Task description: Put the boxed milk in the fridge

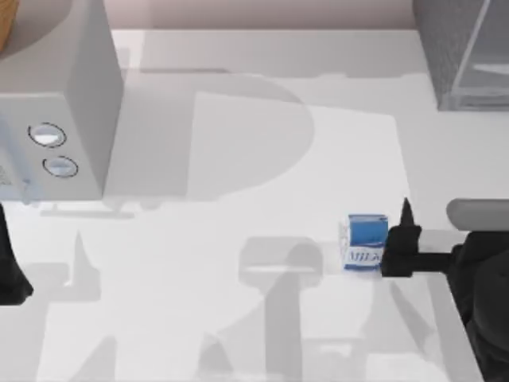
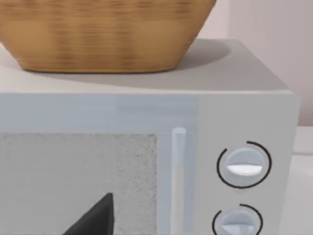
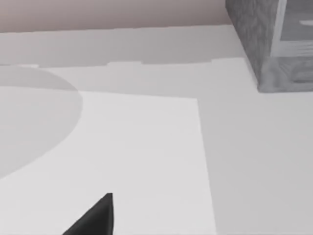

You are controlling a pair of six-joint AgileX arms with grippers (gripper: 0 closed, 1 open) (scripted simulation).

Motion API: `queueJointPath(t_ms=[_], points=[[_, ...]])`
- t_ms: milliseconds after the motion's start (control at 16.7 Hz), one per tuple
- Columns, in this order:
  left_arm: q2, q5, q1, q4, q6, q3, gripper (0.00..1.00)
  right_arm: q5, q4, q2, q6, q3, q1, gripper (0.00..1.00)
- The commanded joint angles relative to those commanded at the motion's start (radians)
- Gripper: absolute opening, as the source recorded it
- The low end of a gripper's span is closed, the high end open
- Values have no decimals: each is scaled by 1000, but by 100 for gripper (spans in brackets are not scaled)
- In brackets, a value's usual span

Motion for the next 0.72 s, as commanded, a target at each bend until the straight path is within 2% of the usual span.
queueJointPath(t_ms=[360,720], points=[[0,0,0,0,0,0,100,189,364,460,0,99,172,100],[0,0,0,0,0,0,100,292,611,741,-35,177,255,100]])
